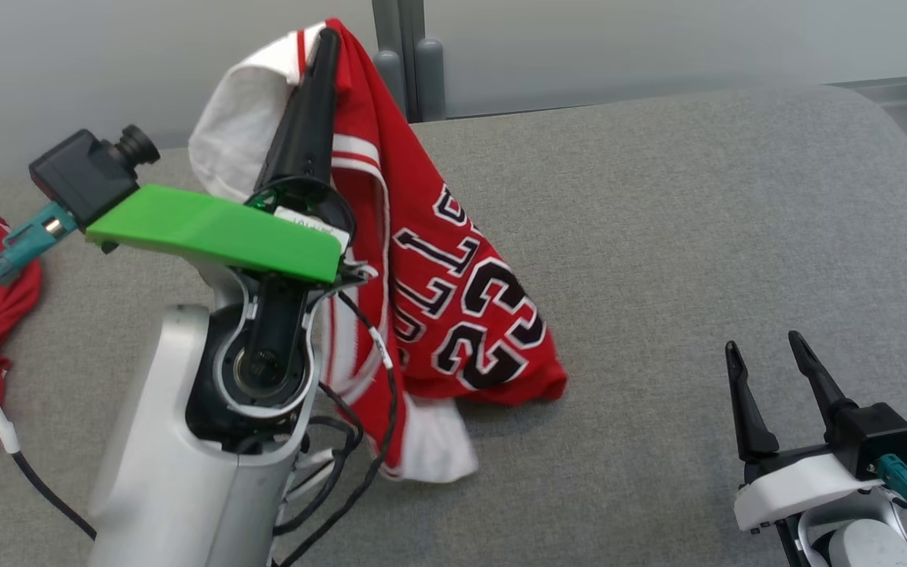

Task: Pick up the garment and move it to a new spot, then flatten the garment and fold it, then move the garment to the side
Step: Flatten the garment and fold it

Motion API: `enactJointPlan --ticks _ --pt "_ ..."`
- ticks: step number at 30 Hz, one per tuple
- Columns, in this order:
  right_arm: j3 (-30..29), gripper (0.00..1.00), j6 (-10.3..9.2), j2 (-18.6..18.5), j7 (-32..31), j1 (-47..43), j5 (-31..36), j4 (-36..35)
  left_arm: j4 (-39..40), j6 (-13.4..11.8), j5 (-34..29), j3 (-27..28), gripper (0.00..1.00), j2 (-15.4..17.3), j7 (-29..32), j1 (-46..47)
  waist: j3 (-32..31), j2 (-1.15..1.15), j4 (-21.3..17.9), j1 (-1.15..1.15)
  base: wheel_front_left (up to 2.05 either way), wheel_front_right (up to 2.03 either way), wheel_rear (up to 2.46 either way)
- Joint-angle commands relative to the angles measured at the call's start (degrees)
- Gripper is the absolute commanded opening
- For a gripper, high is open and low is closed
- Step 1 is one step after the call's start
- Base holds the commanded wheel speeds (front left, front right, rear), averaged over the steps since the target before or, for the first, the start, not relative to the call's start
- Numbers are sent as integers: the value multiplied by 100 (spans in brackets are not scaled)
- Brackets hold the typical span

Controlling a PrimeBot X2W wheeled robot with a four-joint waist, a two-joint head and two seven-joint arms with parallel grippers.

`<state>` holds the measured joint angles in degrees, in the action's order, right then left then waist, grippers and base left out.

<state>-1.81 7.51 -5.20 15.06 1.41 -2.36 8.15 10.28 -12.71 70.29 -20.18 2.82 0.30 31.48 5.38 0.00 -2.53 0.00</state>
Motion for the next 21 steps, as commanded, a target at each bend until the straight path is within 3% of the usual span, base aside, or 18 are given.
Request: enactJointPlan --ticks 1,10,16,21 --pt "-3 100 -4 2 18 -25 -22 14 -50 -34 -135 1 0 16 -109 137 -33 0 -15 0 0 0 0" --pt "-24 100 -4 5 18 -147 -55 44 -579 -403 -550 -43 0 16 -1389 985 -195 0 -80 0 0 0 0" --pt "2 100 -4 43 18 -104 -77 38 -620 -593 -403 -68 0 16 -1551 309 -91 0 -125 0 0 0 0" --pt "8 100 -4 52 18 -11 -101 55 -712 -487 -82 -925 0 13 -1550 -393 86 0 -132 0 0 0 0"
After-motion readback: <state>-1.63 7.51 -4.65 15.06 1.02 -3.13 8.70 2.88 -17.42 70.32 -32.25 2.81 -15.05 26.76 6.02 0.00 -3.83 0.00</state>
